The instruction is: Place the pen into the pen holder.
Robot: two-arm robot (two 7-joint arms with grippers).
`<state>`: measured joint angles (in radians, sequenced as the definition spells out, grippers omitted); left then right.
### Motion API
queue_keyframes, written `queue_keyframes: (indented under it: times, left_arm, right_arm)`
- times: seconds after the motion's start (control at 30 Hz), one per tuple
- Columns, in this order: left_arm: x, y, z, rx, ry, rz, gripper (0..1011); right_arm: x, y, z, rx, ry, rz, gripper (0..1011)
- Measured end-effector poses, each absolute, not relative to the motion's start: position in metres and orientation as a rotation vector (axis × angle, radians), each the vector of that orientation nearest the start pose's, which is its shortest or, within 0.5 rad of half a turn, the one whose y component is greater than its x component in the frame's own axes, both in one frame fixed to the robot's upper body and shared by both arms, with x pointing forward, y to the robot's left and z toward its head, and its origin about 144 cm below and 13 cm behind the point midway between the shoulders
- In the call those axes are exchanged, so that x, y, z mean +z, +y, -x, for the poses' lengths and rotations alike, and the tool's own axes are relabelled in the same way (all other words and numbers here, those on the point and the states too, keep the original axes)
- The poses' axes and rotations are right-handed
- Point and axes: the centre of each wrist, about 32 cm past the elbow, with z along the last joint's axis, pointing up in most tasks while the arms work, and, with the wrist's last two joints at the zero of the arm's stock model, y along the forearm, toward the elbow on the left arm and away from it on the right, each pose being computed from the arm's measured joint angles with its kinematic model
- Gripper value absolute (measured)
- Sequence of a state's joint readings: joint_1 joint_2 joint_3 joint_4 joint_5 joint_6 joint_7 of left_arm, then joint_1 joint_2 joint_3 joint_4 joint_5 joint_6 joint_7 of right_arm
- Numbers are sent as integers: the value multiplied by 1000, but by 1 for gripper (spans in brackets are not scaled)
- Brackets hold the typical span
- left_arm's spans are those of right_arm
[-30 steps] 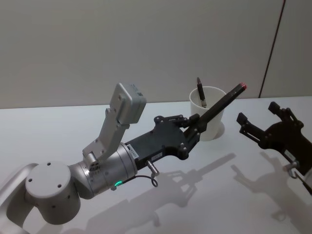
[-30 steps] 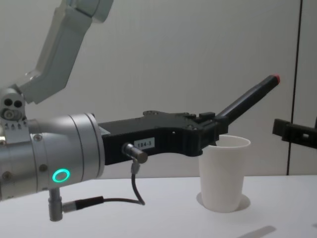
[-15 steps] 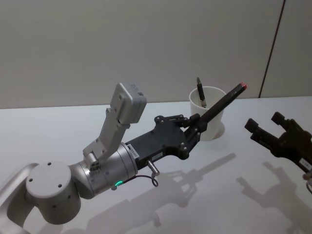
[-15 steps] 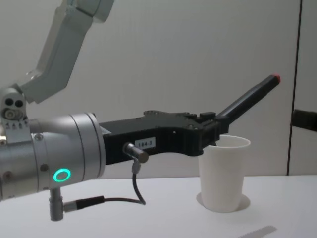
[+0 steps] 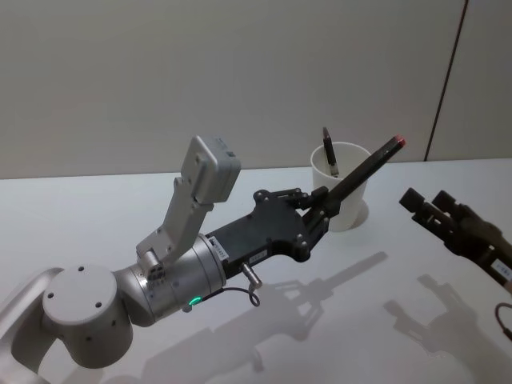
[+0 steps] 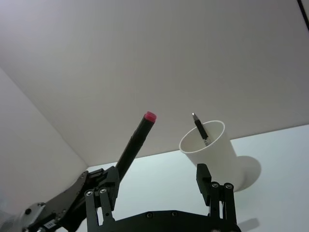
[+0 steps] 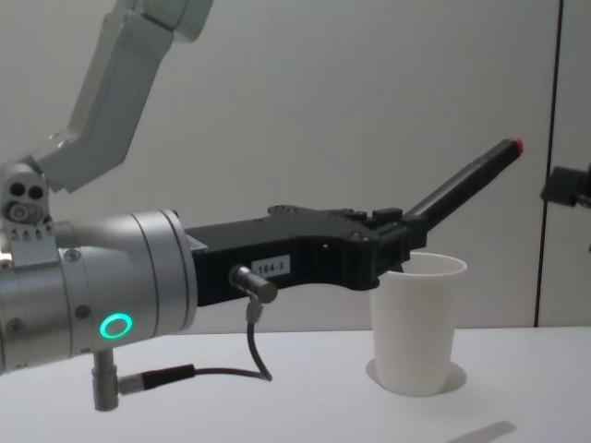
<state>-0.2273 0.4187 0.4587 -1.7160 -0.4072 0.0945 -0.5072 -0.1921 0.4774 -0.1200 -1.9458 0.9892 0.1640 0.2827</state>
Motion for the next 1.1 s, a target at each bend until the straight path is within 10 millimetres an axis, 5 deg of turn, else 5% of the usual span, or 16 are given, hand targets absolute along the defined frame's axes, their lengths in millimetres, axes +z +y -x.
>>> queue_keyframes:
  times: [1.1]
  left_arm:
    - [1224, 198, -482, 589, -95, -8, 183]
  right_arm:
    - [1214, -223, -395, -935, 686, -543, 1001]
